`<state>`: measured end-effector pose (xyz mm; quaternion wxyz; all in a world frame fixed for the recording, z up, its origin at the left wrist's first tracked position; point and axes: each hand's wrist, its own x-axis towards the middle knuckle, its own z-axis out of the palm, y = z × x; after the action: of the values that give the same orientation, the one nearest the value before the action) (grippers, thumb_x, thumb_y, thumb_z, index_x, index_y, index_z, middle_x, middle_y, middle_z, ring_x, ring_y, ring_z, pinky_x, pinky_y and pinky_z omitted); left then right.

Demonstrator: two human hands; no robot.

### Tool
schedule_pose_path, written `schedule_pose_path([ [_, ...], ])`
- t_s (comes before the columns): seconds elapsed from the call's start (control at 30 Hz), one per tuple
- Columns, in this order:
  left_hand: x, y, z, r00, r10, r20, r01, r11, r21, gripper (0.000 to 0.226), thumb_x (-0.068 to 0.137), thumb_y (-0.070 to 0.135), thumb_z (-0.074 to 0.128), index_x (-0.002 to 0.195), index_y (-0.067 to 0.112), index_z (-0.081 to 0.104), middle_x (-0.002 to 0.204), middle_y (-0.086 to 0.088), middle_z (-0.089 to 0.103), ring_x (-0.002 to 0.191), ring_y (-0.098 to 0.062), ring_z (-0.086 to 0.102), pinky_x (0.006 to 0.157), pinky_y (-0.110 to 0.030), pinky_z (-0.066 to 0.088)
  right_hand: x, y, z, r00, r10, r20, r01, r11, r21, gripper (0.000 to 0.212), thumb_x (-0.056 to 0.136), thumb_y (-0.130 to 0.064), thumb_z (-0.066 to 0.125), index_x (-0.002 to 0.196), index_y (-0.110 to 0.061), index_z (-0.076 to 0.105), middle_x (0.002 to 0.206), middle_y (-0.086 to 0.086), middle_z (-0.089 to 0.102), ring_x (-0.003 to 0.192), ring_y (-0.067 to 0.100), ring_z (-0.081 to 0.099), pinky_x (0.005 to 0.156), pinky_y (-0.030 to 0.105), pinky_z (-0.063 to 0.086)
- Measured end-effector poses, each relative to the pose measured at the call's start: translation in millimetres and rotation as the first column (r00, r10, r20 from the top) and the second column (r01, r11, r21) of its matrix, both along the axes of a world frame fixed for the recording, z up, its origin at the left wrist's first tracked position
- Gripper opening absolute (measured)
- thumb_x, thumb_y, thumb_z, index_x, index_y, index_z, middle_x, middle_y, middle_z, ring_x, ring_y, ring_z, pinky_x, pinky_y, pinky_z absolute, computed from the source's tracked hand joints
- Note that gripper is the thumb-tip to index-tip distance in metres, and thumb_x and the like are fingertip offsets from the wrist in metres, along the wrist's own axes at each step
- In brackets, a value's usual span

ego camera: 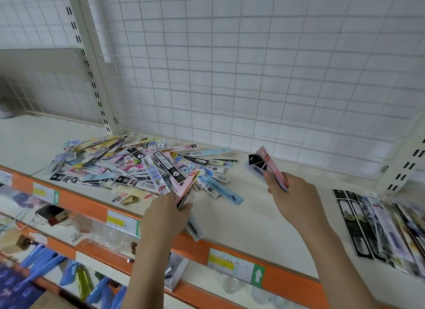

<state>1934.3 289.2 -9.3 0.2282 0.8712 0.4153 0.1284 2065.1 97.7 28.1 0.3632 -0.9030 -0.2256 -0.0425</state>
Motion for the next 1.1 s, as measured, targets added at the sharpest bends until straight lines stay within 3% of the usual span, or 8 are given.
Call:
schedule_pose_path([
  [0.17,0.4,-3.1,2.6,0.999,0.007,-0.047,-0.008,1.0,-0.012,0.037,0.083,0.048,0.061,0.086,0.012,0.052,0.089,-0.008,0.062,0.083,-0.028,0.06,0.071,-0.032,0.047,-6.1,6.1,7.3,0.999,0.031,-0.009,-0.032,0.999,-0.018,0.049,0.094,-0.05,0.04,0.063,-0.013,0.049,0.053,0.002,0.049,0.051,0.02,0.05,0.048,0.028,0.034],
  [0.23,0.3,-3.7,4.3,0.999,0.005,-0.053,-0.006,0.999,-0.035,0.035,0.08,0.042,0.065,0.089,0.011,0.052,0.088,-0.007,0.062,0.08,-0.026,0.059,0.069,-0.031,0.047,-5.3,7.7,3.0,0.999,0.036,-0.024,-0.037,0.998,-0.044,0.042,0.093,-0.045,0.049,0.064,-0.015,0.051,0.054,0.003,0.051,0.053,0.021,0.052,0.05,0.029,0.036],
  [0.37,-0.5,-4.6,8.8,0.999,-0.022,0.044,0.027,0.994,-0.104,0.023,0.079,0.023,0.065,0.074,0.014,0.045,0.069,-0.001,0.05,0.063,-0.019,0.049,0.052,-0.026,0.035,-3.3,8.5,-6.7,0.996,0.04,-0.086,-0.043,0.998,-0.041,0.017,0.085,-0.029,0.063,0.079,-0.014,0.056,0.068,0.003,0.06,0.061,0.021,0.058,0.057,0.03,0.044],
  [0.43,0.4,-5.8,12.6,0.991,-0.063,0.12,0.079,0.988,-0.133,0.02,0.081,0.02,0.064,0.082,0.013,0.046,0.073,-0.002,0.053,0.065,-0.019,0.049,0.053,-0.025,0.037,-3.3,8.7,-9.5,0.995,0.027,-0.098,-0.035,0.996,-0.083,0.013,0.088,-0.023,0.06,0.092,-0.013,0.053,0.075,0.003,0.058,0.069,0.024,0.059,0.061,0.033,0.047],
  [0.6,7.8,-13.2,25.4,0.932,-0.165,0.321,0.236,0.952,-0.194,0.023,0.092,0.016,0.054,0.113,0.013,0.045,0.092,-0.002,0.062,0.071,-0.017,0.063,0.06,-0.028,0.048,-3.7,12.1,-17.3,0.99,0.056,-0.127,-0.074,0.987,-0.141,0.043,0.093,-0.02,0.052,0.133,-0.019,0.036,0.094,0.0,0.055,0.079,0.024,0.058,0.065,0.031,0.043],
  [0.73,6.9,-6.1,36.5,0.891,-0.142,0.432,0.26,0.939,-0.226,0.015,0.096,0.014,0.044,0.105,0.006,0.054,0.086,-0.006,0.066,0.065,-0.011,0.064,0.063,-0.028,0.052,-1.6,12.5,-20.2,0.976,0.084,-0.2,-0.116,0.981,-0.155,0.014,0.094,-0.016,0.045,0.107,-0.018,0.049,0.091,0.006,0.063,0.079,0.027,0.062,0.067,0.035,0.048],
  [0.9,-1.0,10.6,51.8,0.84,0.018,0.543,0.212,0.909,-0.358,0.013,0.099,0.015,0.04,0.108,0.012,0.049,0.076,-0.008,0.061,0.062,-0.017,0.062,0.06,-0.028,0.053,-0.2,15.2,-23.1,0.964,0.092,-0.249,-0.121,0.987,-0.105,0.01,0.094,-0.016,0.04,0.102,-0.018,0.045,0.09,0.012,0.063,0.081,0.032,0.066,0.077,0.044,0.054],
  [1.1,5.9,67.1,62.0,0.952,0.086,0.295,-0.052,0.991,-0.121,0.034,0.095,0.035,0.046,0.092,0.002,0.053,0.063,-0.005,0.05,0.053,-0.018,0.045,0.046,-0.027,0.033,-1.3,26.5,-24.3,0.978,0.084,-0.189,-0.113,0.982,-0.148,0.016,0.093,-0.028,0.048,0.081,-0.018,0.046,0.067,0.002,0.051,0.056,0.02,0.047,0.053,0.029,0.037],
])
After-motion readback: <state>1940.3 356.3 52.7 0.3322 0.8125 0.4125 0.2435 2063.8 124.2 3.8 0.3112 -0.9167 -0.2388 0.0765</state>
